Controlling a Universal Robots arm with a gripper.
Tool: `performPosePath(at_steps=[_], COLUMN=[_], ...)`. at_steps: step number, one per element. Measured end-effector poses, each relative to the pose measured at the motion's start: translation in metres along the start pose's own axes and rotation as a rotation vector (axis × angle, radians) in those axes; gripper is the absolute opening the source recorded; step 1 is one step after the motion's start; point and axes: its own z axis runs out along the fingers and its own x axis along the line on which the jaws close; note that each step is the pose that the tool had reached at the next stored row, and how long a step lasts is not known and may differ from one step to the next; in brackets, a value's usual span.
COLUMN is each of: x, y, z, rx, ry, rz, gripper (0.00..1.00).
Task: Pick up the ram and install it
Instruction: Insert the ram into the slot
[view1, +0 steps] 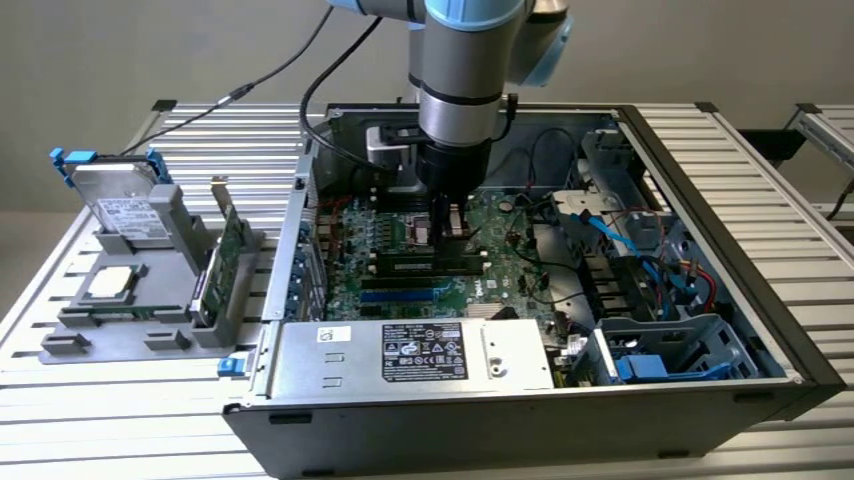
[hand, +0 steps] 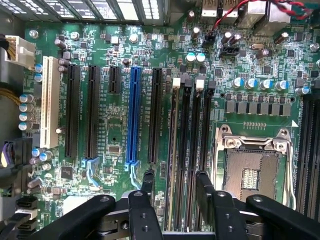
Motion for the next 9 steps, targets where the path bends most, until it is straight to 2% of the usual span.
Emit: performPosePath(at_steps=[2,3,4,6,7,9], x=[0.0000,0.0000,0.0000,0.0001,0.0001,0.0001], y=[0.0001,0.0000,0.0000,0.0000,0.0000,0.0000], z=[-0.0017,-0.0016,-0.0016,-0.0017,-0.0017,-0.0017], rx=[0.0001,0.0001,0.0001,0.0001,0.0001,0.0001], ry=[-0.0001,-0.0002,-0.0002,-0.0001,-0.0001,0.0000], rz=[0.000,0.000,0.000,0.000,0.000,0.000], gripper=[0.44,0.37,0.37,0.25,0.25,0.13])
